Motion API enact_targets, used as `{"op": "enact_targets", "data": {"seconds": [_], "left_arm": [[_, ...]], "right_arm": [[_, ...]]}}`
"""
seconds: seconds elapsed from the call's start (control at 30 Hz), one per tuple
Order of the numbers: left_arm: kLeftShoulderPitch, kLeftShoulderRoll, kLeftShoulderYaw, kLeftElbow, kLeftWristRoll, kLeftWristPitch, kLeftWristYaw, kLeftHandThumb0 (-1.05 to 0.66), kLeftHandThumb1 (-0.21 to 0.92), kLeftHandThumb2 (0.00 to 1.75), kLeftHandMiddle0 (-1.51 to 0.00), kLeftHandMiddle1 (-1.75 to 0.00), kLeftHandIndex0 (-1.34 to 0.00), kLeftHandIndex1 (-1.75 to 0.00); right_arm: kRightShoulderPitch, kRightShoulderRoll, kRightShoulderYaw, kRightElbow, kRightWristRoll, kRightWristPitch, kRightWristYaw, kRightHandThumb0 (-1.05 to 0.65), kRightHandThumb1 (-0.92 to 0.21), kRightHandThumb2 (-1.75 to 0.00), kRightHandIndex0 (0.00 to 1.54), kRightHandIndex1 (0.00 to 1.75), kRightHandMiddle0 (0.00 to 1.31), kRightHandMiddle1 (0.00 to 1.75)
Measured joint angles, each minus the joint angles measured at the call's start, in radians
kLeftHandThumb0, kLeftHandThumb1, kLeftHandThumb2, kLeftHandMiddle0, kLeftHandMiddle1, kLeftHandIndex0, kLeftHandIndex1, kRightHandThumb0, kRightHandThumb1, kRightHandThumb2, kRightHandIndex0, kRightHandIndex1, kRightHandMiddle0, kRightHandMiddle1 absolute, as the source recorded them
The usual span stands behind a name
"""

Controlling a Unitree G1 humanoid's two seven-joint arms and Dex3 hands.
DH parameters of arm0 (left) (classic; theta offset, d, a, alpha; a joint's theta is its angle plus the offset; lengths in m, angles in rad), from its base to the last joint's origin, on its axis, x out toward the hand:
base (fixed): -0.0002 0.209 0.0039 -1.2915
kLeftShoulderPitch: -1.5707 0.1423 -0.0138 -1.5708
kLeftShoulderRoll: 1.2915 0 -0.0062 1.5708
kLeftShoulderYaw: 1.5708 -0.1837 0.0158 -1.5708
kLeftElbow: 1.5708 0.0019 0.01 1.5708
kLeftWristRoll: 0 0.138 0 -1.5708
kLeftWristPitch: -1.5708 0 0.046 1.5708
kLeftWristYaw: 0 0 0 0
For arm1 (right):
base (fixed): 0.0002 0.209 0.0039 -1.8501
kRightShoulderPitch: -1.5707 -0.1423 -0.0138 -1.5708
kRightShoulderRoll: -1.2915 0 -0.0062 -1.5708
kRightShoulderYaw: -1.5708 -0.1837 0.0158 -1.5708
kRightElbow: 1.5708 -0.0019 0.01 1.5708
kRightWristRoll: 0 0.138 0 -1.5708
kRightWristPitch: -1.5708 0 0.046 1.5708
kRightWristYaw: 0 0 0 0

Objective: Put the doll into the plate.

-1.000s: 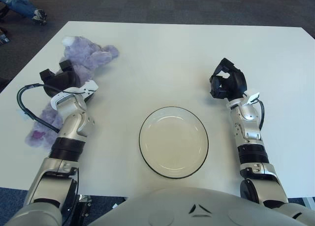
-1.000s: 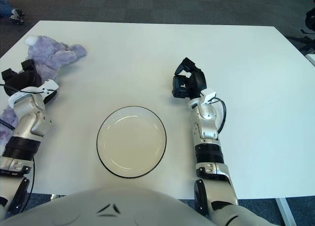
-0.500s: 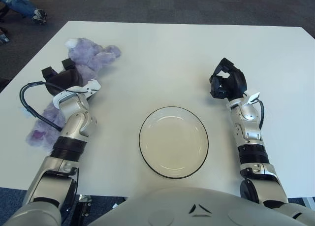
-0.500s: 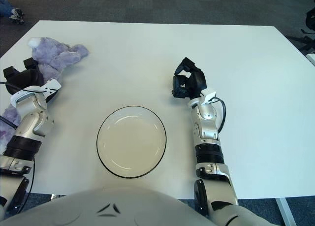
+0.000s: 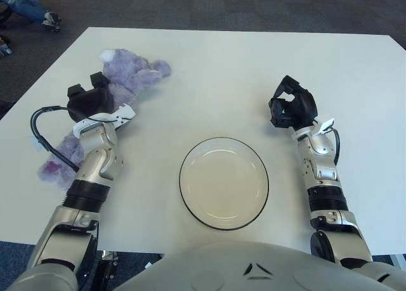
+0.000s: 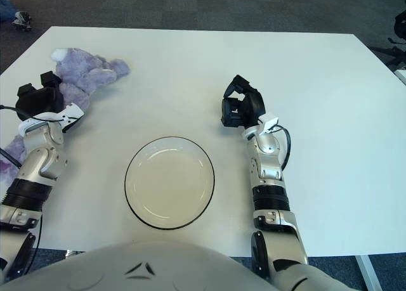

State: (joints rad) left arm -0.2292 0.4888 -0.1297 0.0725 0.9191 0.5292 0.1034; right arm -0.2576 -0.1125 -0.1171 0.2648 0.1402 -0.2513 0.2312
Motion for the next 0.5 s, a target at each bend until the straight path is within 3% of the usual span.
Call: {"op": "enact_targets", "data": {"seconds": [0.27,0.5], "left_arm": [[0.010,-0.007,0.010,-0.039,-0.066,-0.072,0.011,0.43,0.42,1.15,-0.55,-1.69,-1.00,-1.75],[0.022,-0.017,0.008,-0.065,-0.086,-0.108,0.018,0.49,0.26,1.38,-0.65,-1.74,-1.03,-1.75]], "right_arm": [[0.000,-0.018,0.011,-0.006,0.000,0.050,0.029,-0.46,-0.38,-1.24,1.23,1.75,0.56,1.75],[0.000,-0.022,0.013,-0.018,0.003,0.061,0.051,-0.46,-0.39,-1.23,1.23,1.75,0.55,1.75]]}}
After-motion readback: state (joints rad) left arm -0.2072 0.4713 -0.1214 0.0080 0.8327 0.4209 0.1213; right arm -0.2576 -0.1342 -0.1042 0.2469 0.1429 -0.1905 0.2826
